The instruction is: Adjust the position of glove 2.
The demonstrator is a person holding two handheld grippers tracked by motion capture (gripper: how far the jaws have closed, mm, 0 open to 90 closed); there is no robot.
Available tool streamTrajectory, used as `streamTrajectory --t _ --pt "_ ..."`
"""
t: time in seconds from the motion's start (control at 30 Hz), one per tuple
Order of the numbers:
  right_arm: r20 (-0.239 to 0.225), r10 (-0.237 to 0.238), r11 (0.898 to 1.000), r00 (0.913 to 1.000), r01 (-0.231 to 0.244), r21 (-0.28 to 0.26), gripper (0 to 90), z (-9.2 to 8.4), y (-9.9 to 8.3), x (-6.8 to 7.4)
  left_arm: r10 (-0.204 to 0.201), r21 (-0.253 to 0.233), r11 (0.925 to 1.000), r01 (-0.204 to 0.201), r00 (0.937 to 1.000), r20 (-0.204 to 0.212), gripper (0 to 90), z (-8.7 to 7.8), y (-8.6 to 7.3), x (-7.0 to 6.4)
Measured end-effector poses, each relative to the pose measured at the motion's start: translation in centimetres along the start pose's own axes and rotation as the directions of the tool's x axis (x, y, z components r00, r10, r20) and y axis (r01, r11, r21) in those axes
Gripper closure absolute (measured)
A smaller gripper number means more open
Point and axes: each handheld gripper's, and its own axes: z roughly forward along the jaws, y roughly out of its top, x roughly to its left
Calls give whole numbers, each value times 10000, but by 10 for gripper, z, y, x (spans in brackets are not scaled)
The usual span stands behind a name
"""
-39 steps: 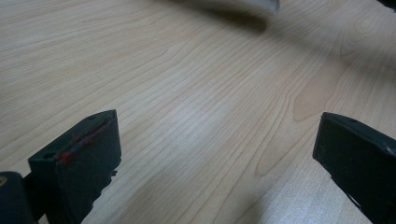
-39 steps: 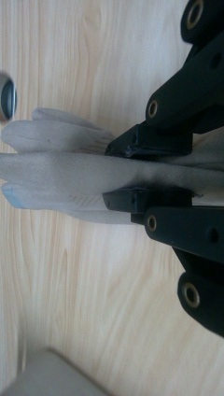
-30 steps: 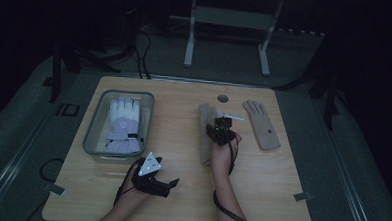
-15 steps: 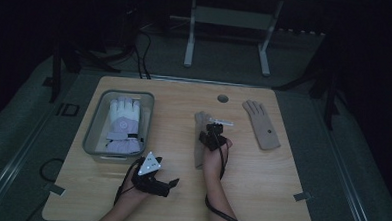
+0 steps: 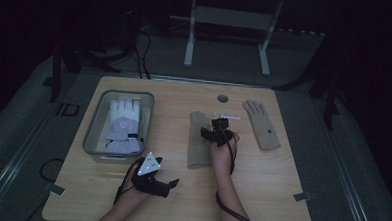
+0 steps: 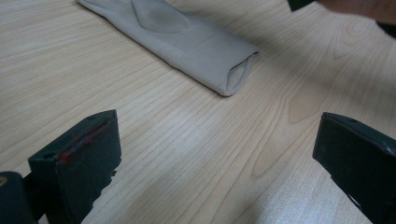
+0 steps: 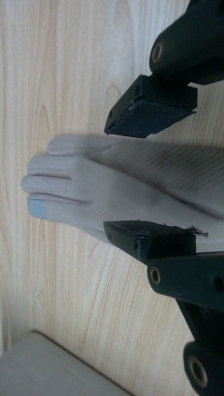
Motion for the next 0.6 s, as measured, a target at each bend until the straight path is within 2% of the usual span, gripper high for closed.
streamTrajectory --t 0.2,0.33,0.43,0.6 --pt "-120 -204 9998 9997 204 7 443 -12 6 -21 -24 -17 10000 24 10000 44 14 0 0 0" --pt "-272 -666 9977 9974 663 -112 442 -22 8 -39 9 -15 10000 -9 10000 31 14 0 0 0" --pt "-201 -689 9974 9974 684 -241 444 -28 9 -53 19 -23 10000 -19 10000 34 14 0 0 0" --pt "175 -950 9949 9953 956 -337 443 -37 11 -76 -22 4 10000 22 10000 -1 14 0 0 0"
